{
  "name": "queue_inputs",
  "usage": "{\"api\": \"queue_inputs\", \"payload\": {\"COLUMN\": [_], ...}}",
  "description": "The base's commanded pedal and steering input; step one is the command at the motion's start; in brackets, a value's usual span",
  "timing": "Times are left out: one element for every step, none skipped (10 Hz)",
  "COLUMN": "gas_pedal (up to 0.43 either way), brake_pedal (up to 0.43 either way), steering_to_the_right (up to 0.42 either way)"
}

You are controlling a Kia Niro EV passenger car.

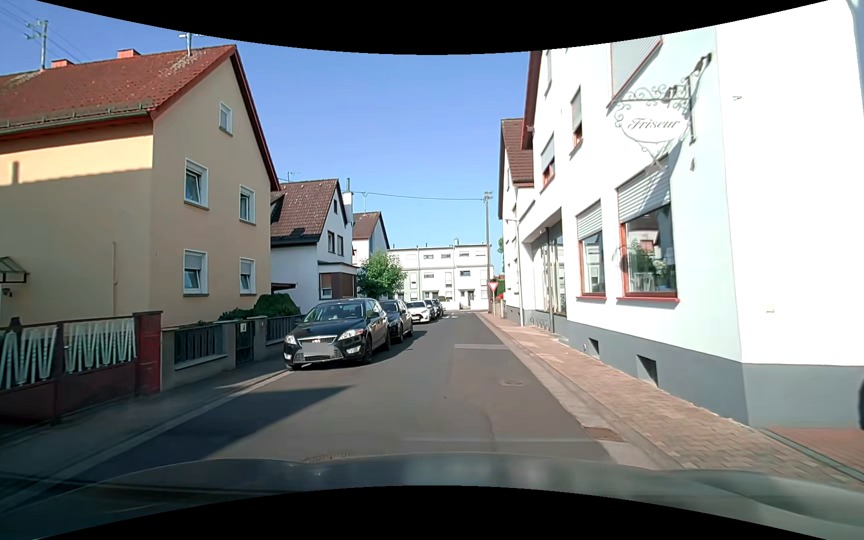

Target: Follow the waypoints while adhering to traffic rules and regulations

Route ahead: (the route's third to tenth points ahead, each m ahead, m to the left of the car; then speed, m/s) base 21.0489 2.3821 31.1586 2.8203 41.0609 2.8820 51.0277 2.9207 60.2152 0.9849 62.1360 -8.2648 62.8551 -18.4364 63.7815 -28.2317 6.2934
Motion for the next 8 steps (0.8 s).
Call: {"api": "queue_inputs", "payload": {"gas_pedal": [0.039, 0.039, 0.039, 0.039, 0.039, 0.039, 0.039, 0.039], "brake_pedal": [0.0, 0.0, 0.0, 0.0, 0.0, 0.0, 0.0, 0.0], "steering_to_the_right": [-0.001, 0.0, 0.0, -0.001, -0.001, -0.001, -0.001, -0.001]}}
